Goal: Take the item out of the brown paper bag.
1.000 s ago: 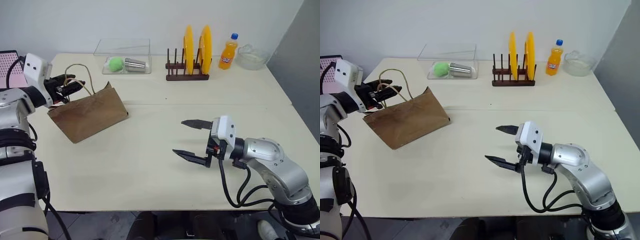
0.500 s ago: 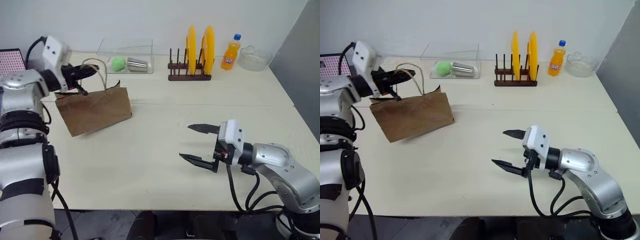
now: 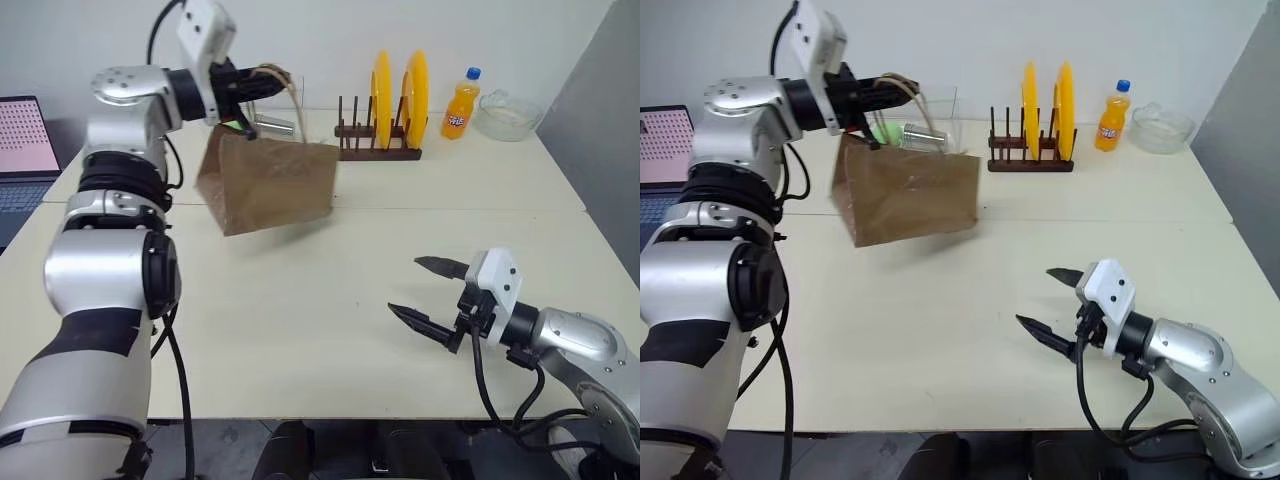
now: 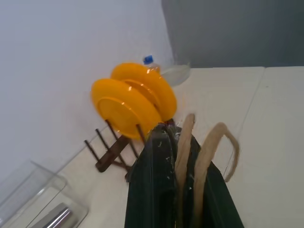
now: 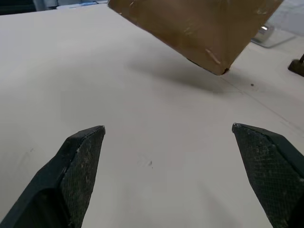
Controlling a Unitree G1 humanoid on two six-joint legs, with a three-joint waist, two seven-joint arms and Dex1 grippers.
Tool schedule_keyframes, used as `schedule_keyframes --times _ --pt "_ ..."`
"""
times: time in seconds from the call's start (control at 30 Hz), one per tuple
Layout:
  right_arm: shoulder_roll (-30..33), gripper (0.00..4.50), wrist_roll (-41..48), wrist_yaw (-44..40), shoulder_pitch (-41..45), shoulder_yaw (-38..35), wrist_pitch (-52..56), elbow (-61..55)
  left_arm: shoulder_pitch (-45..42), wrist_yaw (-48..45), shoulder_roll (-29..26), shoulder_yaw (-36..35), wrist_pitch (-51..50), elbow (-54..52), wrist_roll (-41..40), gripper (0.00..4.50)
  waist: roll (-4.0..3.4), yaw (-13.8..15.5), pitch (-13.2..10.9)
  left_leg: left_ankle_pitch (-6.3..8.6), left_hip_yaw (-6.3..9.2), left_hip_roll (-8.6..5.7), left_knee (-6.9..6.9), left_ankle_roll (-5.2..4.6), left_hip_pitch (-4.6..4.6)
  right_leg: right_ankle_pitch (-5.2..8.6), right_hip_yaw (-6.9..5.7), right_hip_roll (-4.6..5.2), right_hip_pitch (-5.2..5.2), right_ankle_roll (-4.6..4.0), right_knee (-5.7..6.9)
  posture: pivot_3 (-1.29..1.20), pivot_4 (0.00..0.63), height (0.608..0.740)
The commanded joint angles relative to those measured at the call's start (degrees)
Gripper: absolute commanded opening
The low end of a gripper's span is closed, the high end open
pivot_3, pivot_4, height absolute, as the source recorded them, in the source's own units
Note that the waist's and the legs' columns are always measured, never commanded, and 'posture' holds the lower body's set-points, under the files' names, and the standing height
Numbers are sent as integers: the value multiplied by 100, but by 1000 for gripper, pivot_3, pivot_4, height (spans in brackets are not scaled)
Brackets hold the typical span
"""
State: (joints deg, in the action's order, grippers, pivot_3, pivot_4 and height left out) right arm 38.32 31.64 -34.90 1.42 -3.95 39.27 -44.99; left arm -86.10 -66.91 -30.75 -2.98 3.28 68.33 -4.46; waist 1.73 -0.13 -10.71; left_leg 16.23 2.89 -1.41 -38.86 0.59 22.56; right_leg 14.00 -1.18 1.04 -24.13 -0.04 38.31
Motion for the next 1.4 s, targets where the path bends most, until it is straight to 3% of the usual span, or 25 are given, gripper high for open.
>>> schedule_keyframes --times 0.03,0.47,1.0,1.4 --pt "18 4500 105 208 -99 -188 107 -368 -369 78 212 -34 283 90 29 7 1 -7 0 0 -1 0 -2 0 -1 0 1 0 0 1 4 0 150 740" --pt "-72 4500 -12 745 -675 -211 220 -775 -566 824 1105 -127 301 532 213 7 9 -18 -5 0 -9 -1 -5 0 -18 2 14 -2 -8 3 52 0 150 740" --pt "-128 4500 207 976 -598 -394 272 -810 -842 1355 1298 -263 83 591 209 7 11 -20 -6 0 -11 -3 -7 0 -20 2 16 -1 -8 4 54 0 150 740" --pt "-327 4500 293 1104 -431 -558 131 -872 -495 1349 1422 -155 141 635 404 7 11 -22 -6 -1 -13 -4 -7 1 -22 2 19 -1 -8 3 57 0 150 740"
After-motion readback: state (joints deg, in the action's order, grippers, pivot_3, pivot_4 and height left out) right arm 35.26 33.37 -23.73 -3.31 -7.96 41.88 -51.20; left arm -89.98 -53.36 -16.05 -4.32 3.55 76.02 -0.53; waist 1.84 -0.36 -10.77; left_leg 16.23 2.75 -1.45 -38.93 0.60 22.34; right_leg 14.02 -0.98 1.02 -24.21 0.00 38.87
